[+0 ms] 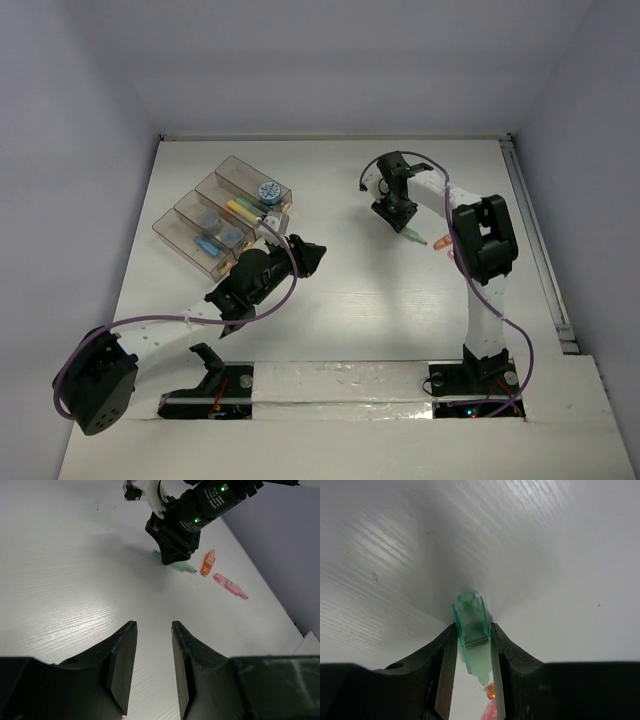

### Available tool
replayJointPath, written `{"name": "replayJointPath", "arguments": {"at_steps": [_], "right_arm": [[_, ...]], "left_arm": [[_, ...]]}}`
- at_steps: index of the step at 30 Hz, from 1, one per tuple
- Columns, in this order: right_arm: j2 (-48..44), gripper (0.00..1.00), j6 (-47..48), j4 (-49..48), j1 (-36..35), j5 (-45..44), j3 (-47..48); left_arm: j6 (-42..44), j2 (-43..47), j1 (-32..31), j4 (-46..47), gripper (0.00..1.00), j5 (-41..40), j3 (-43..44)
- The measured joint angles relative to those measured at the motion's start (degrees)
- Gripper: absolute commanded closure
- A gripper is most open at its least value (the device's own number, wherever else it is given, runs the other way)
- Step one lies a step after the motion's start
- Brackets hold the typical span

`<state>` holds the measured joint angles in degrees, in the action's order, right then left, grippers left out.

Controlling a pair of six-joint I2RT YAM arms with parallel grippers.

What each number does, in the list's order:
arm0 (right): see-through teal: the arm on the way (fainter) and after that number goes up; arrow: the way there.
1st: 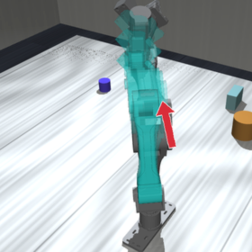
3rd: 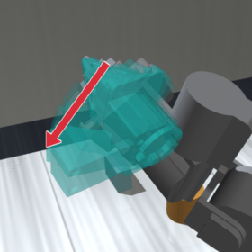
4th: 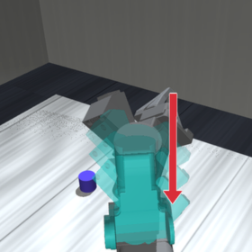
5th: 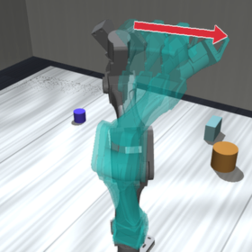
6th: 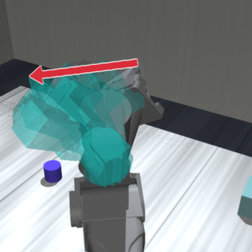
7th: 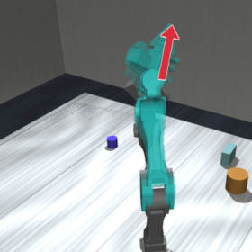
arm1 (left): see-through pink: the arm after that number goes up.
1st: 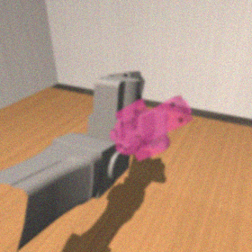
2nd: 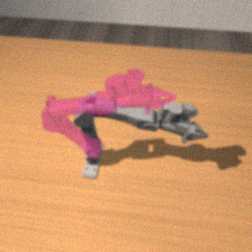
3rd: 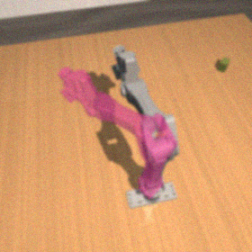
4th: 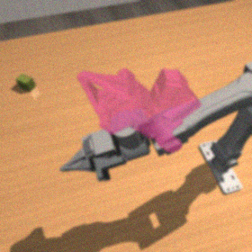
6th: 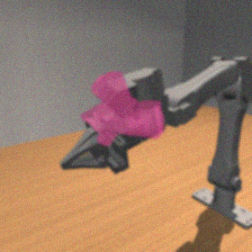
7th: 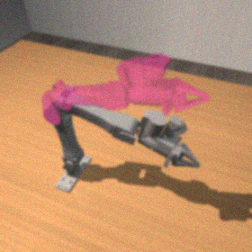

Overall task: Sort the stationery into containers
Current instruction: Pick up the pen from the center of the board.

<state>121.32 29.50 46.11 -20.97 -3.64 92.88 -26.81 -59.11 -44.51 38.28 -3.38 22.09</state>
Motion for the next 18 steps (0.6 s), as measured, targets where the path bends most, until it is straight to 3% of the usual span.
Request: {"name": "replayJointPath", "arguments": {"at_steps": [8, 18], "right_arm": [[0.66, 0.52, -4.31, -2.05, 1.07, 7.87, 1.27], [0.96, 0.51, -6.49, -4.63, 1.88, 10.60, 1.16]], "left_arm": [[0.00, -0.15, 0.00, 0.00, 0.70, 0.11, 0.00], [0.00, -0.50, 0.00, -0.02, 0.70, 0.13, 0.00]]}}
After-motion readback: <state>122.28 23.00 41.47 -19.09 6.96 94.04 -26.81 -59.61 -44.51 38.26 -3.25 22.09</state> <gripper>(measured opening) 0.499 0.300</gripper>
